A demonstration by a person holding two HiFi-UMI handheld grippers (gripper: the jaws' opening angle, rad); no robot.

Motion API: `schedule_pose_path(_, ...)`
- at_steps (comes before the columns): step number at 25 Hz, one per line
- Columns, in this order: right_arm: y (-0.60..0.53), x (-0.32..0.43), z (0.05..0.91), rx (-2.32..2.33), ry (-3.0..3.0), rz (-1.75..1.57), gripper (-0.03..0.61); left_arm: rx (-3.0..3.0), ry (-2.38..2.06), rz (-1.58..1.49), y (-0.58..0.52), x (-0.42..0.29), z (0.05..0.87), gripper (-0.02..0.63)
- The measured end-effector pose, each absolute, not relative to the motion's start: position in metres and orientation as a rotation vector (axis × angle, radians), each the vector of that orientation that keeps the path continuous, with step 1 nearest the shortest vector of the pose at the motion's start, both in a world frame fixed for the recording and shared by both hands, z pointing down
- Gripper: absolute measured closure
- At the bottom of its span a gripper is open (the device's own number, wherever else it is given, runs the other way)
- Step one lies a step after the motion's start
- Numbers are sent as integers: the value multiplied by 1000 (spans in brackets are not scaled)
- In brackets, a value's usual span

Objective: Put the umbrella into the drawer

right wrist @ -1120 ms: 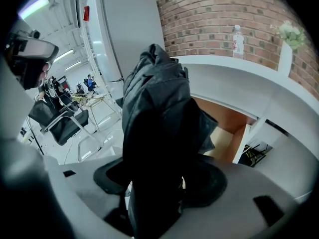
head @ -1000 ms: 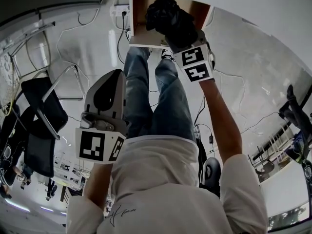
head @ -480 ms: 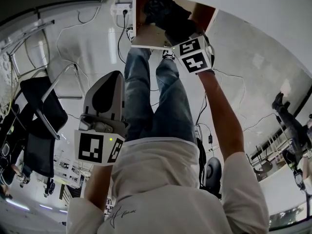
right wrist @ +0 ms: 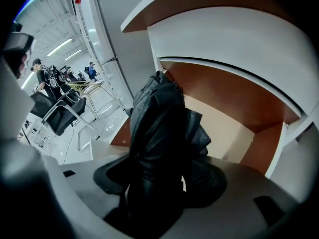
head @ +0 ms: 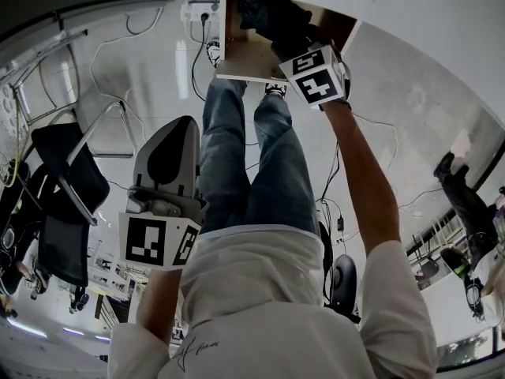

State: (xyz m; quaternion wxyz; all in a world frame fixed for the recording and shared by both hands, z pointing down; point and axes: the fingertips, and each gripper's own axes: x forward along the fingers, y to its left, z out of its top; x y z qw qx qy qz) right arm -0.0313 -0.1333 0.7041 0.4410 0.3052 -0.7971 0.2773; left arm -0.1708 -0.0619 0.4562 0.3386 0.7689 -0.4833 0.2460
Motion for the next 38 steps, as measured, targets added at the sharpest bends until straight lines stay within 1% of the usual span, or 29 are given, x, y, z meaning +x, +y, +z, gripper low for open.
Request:
schedule_pose_path(13,-144,-23,736,755,-1911,674,290,1963,-1262,644,-64,-177,465,598)
schedule_pose_path(23,-143,-30,752,710,-1854,627,290,1949,-1258,629,-66,-180,468,598)
schedule_pose_path(24,-146,-30,751,717,-1855,614,301,1949,-1262,627,-66,-181,467,598)
schedule_pose_path(25,-149,-29,749,725,-1854,596,337,1949,-1266,626,-67,-182,467,598)
schedule_pose_path(27,-153,-30,747,736,-1844,564,436,1949,-1271,625,-68,-183,466,598)
schedule_pose_path(28,-154,-30,746,737,-1837,556,448,1949,-1272,623,-68,-183,464,598)
schedule_pose_path(34,-155,-29,739,742,-1824,568,468,1966,-1278,603,-69,-180,455,598)
schedule_pose_path(38,-152,-25,727,756,-1836,558,500,1975,-1287,585,-66,-175,446,598)
